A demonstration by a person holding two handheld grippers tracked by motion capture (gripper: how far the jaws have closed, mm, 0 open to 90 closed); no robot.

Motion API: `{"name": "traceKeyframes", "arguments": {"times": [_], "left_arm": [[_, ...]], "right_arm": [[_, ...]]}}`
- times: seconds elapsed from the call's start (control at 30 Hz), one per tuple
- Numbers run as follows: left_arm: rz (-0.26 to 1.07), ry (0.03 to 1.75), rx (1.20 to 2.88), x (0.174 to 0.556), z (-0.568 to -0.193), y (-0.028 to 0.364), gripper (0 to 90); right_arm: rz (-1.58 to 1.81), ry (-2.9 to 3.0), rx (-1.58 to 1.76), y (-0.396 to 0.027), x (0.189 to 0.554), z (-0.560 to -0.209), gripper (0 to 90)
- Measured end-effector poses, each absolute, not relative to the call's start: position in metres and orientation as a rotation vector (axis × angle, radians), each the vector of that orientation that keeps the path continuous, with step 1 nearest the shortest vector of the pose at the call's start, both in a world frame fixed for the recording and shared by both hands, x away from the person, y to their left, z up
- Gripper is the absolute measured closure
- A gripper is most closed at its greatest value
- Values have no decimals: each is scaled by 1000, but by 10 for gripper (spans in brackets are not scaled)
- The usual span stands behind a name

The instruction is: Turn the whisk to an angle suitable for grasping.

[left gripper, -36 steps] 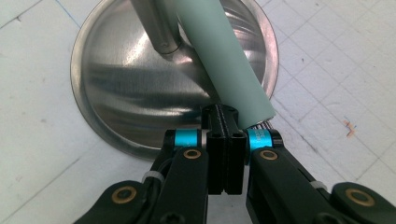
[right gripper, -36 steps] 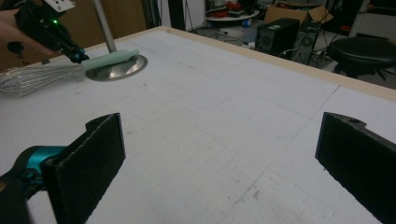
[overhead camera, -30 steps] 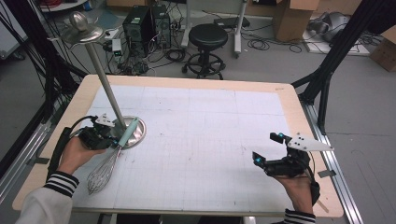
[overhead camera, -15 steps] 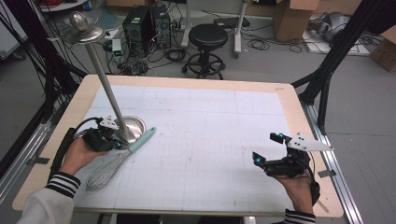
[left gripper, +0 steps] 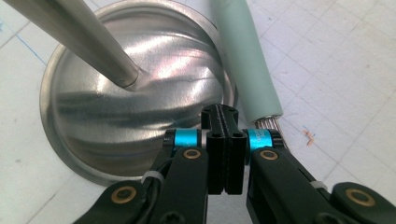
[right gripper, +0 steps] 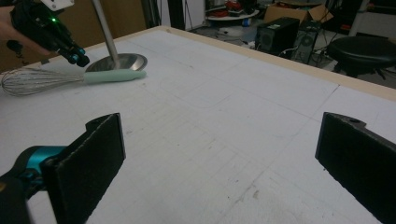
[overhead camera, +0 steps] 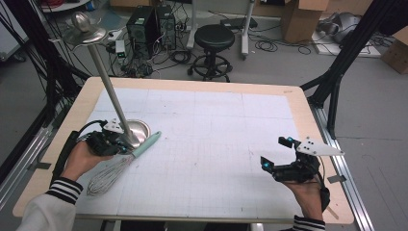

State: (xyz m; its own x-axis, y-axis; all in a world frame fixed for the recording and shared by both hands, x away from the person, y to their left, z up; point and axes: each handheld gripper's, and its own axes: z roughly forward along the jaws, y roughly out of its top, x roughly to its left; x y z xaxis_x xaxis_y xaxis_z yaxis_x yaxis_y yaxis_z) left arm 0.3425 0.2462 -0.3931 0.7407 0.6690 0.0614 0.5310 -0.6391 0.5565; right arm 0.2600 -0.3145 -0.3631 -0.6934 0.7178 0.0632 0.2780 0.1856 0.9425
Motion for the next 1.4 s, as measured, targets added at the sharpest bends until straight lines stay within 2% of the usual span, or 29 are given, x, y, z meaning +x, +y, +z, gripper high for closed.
{"name": "traceKeyframes", "arguments": {"times": [0.27, 0.5, 0.87, 1.17, 1.23, 1.4], "left_arm": [[367, 898, 2408, 339, -389, 247, 863], [360, 894, 2397, 336, -386, 246, 767], [345, 874, 2387, 334, -382, 244, 695], [355, 848, 2390, 334, -373, 236, 697], [352, 844, 2387, 333, -372, 233, 663], [354, 841, 2386, 335, -370, 229, 498]], "right_arm": [[1516, 2079, 936, -314, 260, -364, 5], [1511, 2083, 932, -312, 261, -363, 5], [1513, 2084, 934, -312, 261, -363, 5], [1515, 2082, 932, -314, 261, -363, 5], [1516, 2079, 931, -314, 260, -363, 5], [1514, 2079, 939, -315, 259, -363, 5]]}}
